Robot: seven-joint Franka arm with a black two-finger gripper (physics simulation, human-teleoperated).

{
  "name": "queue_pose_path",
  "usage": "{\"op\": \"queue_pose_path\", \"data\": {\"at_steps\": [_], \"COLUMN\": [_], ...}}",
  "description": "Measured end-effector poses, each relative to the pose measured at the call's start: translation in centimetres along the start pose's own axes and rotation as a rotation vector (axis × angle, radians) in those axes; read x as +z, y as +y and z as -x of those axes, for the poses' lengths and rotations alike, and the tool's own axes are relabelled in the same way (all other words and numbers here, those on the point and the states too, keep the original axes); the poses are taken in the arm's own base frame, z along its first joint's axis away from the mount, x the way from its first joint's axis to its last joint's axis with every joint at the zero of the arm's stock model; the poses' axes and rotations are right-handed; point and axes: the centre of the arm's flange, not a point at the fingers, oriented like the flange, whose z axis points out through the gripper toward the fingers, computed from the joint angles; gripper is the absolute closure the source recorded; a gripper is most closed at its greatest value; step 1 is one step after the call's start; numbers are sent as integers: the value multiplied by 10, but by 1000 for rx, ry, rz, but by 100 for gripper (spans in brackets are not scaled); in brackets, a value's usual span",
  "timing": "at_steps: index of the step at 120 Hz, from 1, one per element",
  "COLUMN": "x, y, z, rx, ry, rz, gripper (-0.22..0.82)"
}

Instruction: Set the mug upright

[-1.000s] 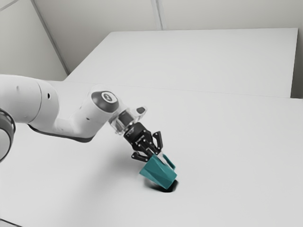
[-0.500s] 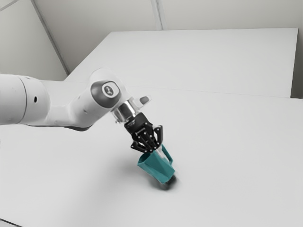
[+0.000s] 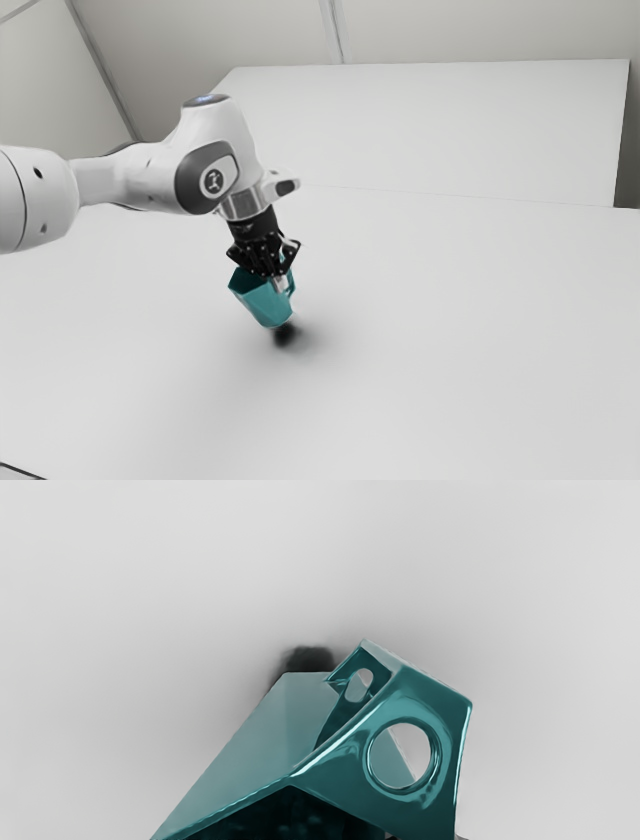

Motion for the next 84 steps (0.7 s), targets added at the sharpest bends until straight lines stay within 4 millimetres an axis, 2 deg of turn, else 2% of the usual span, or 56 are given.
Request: {"op": "queue_pose_path", "data": {"at_steps": [11, 29, 46, 84], "x": [-4, 1, 11, 33], "y": [-17, -40, -39, -50], "z": [-10, -30, -39, -50], "rx": [-4, -23, -10, -20], "ry": [25, 40, 47, 42], "rz": [-58, -104, -116, -114], "gripper": [78, 78, 78, 78]}}
